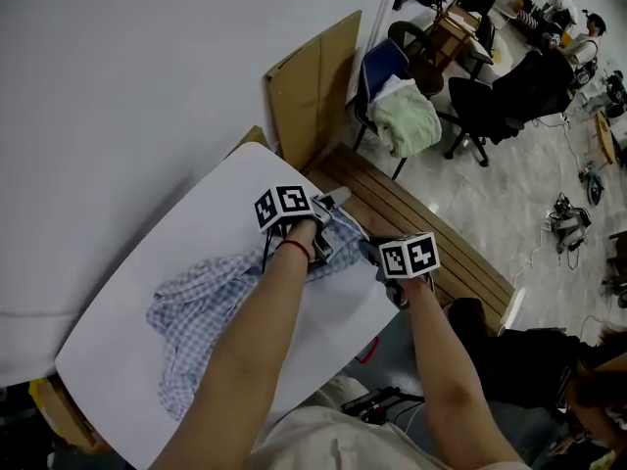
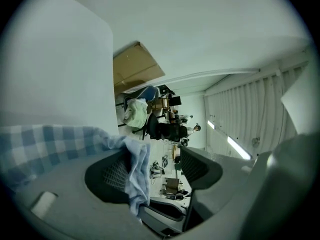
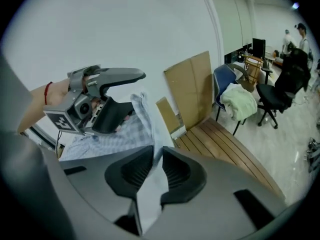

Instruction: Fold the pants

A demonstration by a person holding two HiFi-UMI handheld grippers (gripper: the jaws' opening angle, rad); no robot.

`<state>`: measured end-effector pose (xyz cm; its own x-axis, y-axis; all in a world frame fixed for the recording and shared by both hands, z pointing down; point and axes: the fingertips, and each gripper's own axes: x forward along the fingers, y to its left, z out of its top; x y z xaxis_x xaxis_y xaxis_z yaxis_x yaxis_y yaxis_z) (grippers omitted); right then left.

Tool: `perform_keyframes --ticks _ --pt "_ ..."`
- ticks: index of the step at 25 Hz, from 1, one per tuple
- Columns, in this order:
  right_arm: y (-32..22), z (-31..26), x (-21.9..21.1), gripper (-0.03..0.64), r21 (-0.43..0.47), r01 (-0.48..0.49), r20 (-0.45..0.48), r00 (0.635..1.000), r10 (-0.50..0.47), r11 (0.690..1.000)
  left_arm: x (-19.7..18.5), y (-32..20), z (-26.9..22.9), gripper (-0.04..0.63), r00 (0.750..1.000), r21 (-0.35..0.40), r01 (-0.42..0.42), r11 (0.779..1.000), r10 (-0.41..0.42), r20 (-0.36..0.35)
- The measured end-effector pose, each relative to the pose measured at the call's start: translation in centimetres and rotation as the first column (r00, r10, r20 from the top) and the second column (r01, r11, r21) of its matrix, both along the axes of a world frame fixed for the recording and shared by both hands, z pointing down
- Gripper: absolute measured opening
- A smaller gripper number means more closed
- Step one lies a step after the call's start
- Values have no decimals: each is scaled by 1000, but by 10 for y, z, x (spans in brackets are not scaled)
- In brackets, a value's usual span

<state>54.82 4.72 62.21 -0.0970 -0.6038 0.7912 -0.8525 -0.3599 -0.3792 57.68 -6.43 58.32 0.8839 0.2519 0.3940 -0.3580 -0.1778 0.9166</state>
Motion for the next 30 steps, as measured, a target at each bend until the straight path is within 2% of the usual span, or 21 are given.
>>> perform_keyframes --ticks 4,8,11,13,15,17,20,22,25,27,30 --pt "21 3 21 107 -29 -53 -10 999 53 998 8 -5 7 296 999 -28 40 999 -40 3" --pt "24 -13 32 107 5 -45 -69 997 45 999 9 -5 -7 301 998 -23 30 999 -32 -59" --pt "10 -30 26 87 37 56 -158 986 -50 998 2 -7 -32 301 990 -27 42 999 -45 -134" --pt "-5 -34 17 81 31 142 -203 970 -133 989 -1 -6 -44 301 985 -68 50 996 -60 -160" --pt "-22 -26 8 83 -7 221 -233 948 -216 975 -3 -5 -51 301 981 -122 40 992 -62 -181" --pt "-30 -9 4 79 -86 295 -262 915 -307 952 -10 -5 -65 301 971 -127 35 991 -64 -229" --pt "-13 19 12 58 -244 345 -288 867 -407 906 -48 10 -93 301 949 -36 -2 999 -9 -316" --pt "1 21 18 50 -272 342 -277 867 -414 899 -88 23 -107 301 936 38 -3 999 17 -350" --pt "4 2 16 39 -204 329 -254 892 -374 922 -142 25 -108 299 934 90 60 994 -24 -358" --pt "-7 -15 8 34 -153 351 -273 883 -381 924 -167 19 -101 299 930 97 104 990 -62 -363" --pt "-30 -38 -15 21 -71 415 -309 855 -415 907 -196 14 -106 296 903 86 147 985 -98 -419"
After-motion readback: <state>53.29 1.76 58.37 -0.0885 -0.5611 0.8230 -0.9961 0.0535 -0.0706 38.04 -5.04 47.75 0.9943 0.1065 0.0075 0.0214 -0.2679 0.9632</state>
